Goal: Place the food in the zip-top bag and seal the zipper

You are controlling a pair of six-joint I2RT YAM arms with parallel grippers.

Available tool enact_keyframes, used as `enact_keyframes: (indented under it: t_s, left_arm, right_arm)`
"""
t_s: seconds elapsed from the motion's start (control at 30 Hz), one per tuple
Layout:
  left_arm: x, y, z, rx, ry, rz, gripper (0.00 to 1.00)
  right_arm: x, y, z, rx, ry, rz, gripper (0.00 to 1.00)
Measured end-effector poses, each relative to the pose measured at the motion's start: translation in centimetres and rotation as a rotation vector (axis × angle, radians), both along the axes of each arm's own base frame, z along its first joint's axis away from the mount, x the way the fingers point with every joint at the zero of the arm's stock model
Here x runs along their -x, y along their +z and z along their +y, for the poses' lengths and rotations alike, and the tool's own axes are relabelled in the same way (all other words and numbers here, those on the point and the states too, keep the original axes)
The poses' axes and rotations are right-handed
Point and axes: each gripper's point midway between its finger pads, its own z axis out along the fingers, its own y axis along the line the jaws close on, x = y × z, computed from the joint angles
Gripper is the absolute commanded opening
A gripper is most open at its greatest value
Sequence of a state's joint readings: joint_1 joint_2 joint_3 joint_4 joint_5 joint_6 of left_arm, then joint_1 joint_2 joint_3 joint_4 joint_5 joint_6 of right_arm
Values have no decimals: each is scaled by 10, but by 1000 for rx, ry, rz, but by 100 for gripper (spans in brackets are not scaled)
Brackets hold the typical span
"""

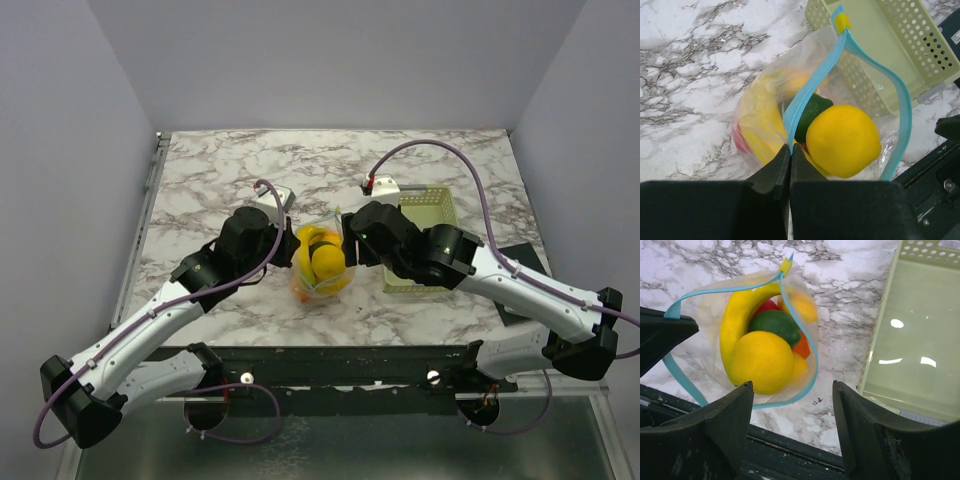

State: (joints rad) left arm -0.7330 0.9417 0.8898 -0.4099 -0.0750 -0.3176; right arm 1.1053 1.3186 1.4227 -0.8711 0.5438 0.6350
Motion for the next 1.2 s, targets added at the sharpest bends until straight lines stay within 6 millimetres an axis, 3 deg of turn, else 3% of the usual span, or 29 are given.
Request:
enact_keyframes:
  t_s: [0.3, 0.6, 0.83, 0.93, 1.03, 1.2]
  left_arm:
    - [-1, 7, -6, -12, -20, 26, 0]
    - [2, 1, -4, -34, -23, 47, 0]
    - [4, -3, -2, -46, -22, 61, 0]
    - [4, -3, -1, -46, -23, 61, 0]
    - [4, -3, -1, -46, -22, 62, 0]
    - [6, -1, 0, -42, -22, 59, 0]
  right_arm:
    - [-22, -2, -1, 65, -40, -29, 60]
    - [-41, -31, 1, 130, -60, 22, 53]
    - [-34, -62, -1, 137, -55, 92, 47]
    - [-30, -69, 0, 126, -59, 119, 35]
    - [-28, -71, 3, 105, -59, 134, 2]
    - [-25, -73, 7, 70, -68, 156, 1]
